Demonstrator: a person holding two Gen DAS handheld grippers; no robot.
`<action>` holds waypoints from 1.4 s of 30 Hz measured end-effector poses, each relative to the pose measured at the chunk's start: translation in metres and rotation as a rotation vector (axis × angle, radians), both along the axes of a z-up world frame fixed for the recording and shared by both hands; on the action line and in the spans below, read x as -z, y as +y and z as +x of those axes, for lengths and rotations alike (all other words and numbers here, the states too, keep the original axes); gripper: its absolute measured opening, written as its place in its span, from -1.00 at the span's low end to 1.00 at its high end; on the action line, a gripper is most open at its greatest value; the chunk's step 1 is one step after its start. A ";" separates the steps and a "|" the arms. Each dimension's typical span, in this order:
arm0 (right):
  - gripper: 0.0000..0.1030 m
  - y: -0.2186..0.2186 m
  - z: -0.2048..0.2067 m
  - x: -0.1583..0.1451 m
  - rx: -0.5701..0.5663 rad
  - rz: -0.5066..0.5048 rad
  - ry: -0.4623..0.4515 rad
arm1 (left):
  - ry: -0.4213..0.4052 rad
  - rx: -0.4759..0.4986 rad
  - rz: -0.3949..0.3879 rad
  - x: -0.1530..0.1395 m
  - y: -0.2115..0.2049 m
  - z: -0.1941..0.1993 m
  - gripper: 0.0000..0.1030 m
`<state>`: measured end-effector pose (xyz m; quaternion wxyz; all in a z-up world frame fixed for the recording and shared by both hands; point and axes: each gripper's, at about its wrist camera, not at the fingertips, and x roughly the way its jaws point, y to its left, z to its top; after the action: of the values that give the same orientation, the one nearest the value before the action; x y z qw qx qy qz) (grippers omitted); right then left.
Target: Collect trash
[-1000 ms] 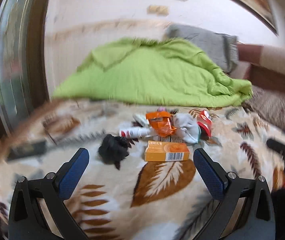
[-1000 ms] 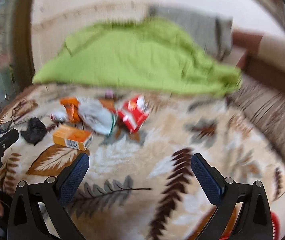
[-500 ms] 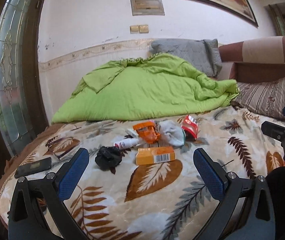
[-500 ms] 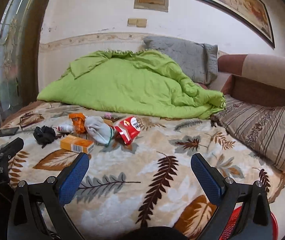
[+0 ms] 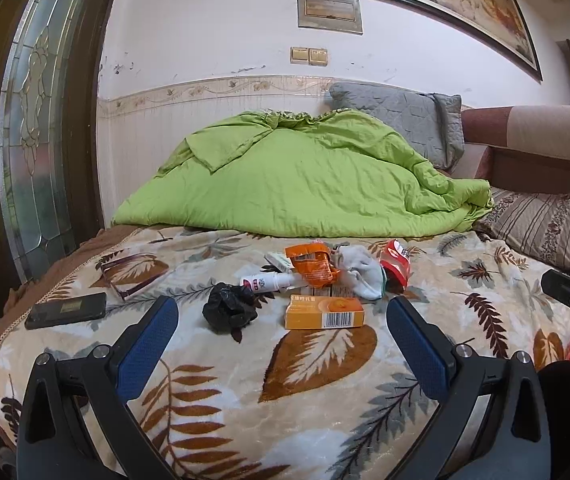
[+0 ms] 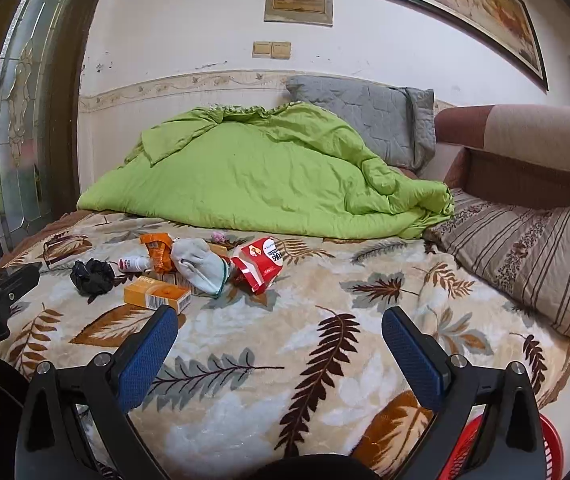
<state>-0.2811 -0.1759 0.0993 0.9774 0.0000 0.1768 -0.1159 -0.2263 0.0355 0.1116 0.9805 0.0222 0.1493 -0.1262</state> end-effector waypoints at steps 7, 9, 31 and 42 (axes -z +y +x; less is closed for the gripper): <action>1.00 -0.001 0.001 0.001 -0.001 0.000 0.007 | 0.001 0.005 0.001 0.001 0.000 0.001 1.00; 1.00 -0.001 0.001 0.001 0.000 0.003 0.008 | 0.000 0.004 0.003 0.002 -0.001 0.002 1.00; 0.99 -0.005 0.001 0.004 0.003 0.019 0.022 | 0.003 0.006 0.005 0.006 -0.002 0.002 1.00; 1.00 -0.005 0.001 0.005 0.004 0.020 0.027 | 0.002 0.005 0.007 0.005 -0.004 0.002 1.00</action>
<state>-0.2799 -0.1806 0.0945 0.9747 0.0087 0.1911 -0.1158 -0.2243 0.0310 0.1068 0.9799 0.0261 0.1508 -0.1283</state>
